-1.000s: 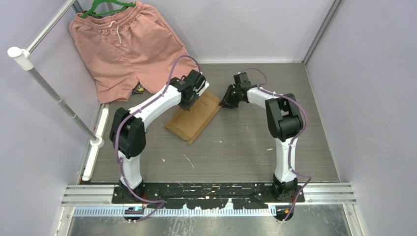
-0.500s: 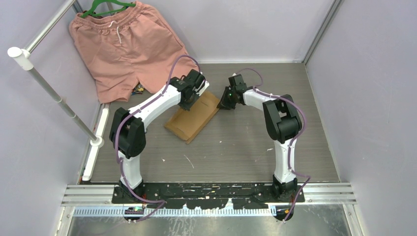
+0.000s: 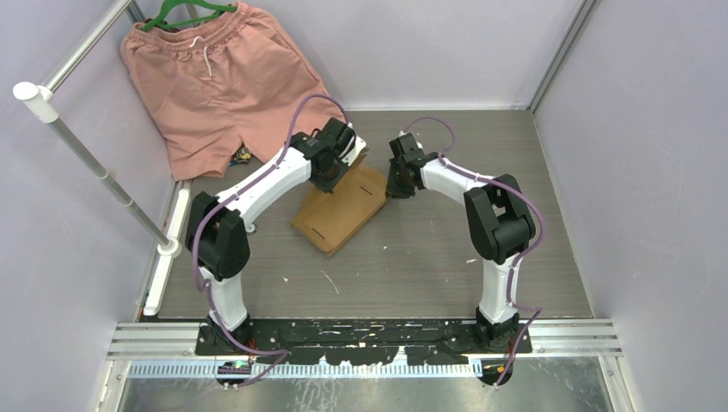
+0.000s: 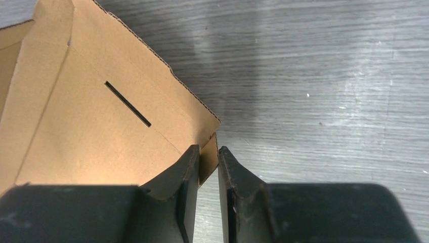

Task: Fold the paper box
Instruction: Fold the paper box at the center of the board.

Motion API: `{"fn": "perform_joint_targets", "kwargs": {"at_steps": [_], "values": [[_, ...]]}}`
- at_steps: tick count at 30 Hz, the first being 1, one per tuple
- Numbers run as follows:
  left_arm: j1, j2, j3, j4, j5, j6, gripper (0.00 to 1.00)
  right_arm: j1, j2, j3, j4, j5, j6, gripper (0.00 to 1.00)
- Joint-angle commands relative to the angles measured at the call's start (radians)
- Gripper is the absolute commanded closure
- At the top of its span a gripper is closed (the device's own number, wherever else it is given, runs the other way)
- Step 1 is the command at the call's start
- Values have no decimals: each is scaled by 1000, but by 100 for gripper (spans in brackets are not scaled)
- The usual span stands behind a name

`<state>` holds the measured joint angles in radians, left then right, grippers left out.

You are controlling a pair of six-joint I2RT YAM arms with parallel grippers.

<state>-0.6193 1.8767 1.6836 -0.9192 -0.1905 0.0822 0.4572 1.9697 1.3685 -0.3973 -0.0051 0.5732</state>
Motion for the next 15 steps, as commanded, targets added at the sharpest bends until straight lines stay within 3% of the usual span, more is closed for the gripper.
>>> {"fn": "perform_joint_targets", "kwargs": {"at_steps": [1, 4, 7, 9, 15], "values": [[1, -63, 49, 30, 71, -29, 91, 22, -59, 35, -57, 44, -53, 74], [1, -68, 47, 35, 92, -35, 91, 26, -54, 50, -77, 41, -61, 73], [2, -70, 45, 34, 103, -39, 91, 30, -49, 56, -87, 34, -61, 62], [1, -70, 44, 36, 106, -39, 91, 33, -52, 54, -90, 29, -60, 60], [2, -71, 41, 34, 116, -39, 91, 41, -63, 57, -92, 25, -53, 61]]}}
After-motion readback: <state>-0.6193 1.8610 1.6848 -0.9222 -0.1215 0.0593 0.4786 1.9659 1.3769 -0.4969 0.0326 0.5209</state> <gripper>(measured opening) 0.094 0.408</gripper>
